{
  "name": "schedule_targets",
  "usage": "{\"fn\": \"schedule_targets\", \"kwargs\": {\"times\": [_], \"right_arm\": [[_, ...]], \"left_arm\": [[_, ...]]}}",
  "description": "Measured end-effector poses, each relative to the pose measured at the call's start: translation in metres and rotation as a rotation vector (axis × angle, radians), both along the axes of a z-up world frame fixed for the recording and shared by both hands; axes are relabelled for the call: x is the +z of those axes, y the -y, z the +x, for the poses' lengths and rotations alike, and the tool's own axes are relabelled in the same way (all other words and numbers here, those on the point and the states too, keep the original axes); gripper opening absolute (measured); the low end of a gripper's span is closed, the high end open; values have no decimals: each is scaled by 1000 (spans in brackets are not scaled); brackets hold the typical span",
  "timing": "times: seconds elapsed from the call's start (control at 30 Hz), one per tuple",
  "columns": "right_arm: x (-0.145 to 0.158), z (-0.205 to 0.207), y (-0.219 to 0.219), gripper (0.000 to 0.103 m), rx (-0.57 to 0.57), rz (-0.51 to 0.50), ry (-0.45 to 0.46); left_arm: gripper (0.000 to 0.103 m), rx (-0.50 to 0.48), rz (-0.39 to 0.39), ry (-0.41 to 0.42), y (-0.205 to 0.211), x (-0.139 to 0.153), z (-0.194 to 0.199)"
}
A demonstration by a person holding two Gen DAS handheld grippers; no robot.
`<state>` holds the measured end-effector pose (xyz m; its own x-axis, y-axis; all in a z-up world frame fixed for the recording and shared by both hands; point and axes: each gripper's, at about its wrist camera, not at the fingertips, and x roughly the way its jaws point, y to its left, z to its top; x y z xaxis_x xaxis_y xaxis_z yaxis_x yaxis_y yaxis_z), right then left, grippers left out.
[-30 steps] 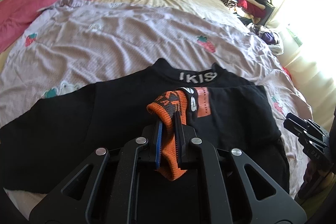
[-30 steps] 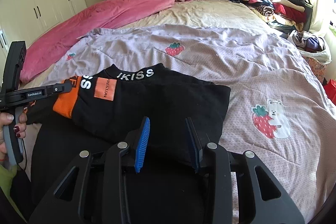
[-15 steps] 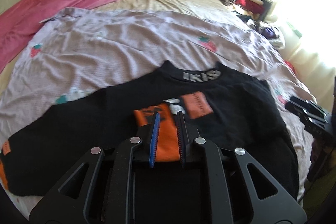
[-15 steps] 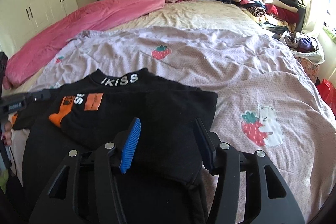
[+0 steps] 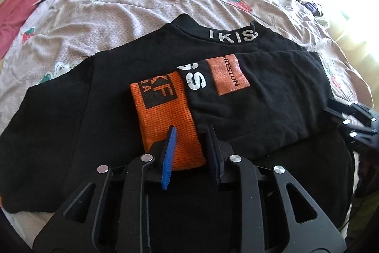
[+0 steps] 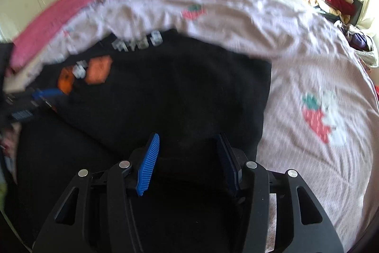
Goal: Fold small clothes
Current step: 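Lay the cuff onto the shirt body with the left gripper and open it, then move the left gripper to the orange cuff of the other sleeve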
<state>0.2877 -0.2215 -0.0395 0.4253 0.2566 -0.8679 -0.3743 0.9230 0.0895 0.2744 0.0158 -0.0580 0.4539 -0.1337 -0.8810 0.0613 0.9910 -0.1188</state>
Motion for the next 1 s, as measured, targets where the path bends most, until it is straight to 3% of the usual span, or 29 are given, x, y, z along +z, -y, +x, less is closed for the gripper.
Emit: {"fn": "schedule_targets", "kwargs": {"times": [0.13, 0.33, 0.5, 0.67, 0.7, 0.77, 0.87, 0.93, 1.0], "right_arm": [[-6, -4, -1, 49, -8, -3, 8], [25, -20, -20, 50, 31, 65, 94], [-8, -9, -40, 52, 19, -8, -18], [8, -17, -40, 58, -18, 73, 6], [14, -21, -42, 59, -14, 76, 21], [25, -29, -48, 72, -4, 74, 60], [38, -35, -55, 74, 1, 87, 99], [46, -38, -57, 86, -7, 82, 124], [53, -42, -58, 88, -11, 86, 142]], "left_arm": [[22, 1, -21, 9, -3, 0, -4], [22, -15, 22, 64, 2, 14, -17], [24, 3, -12, 57, -4, 12, -21], [28, -9, -5, 83, -8, 21, -31], [30, -6, -10, 89, -11, 24, -34], [33, 5, -14, 106, -16, 30, -37], [41, 13, -14, 119, -23, 34, -42], [43, 22, -14, 123, -28, 37, -46], [46, 28, -13, 134, -33, 41, -50]]}}
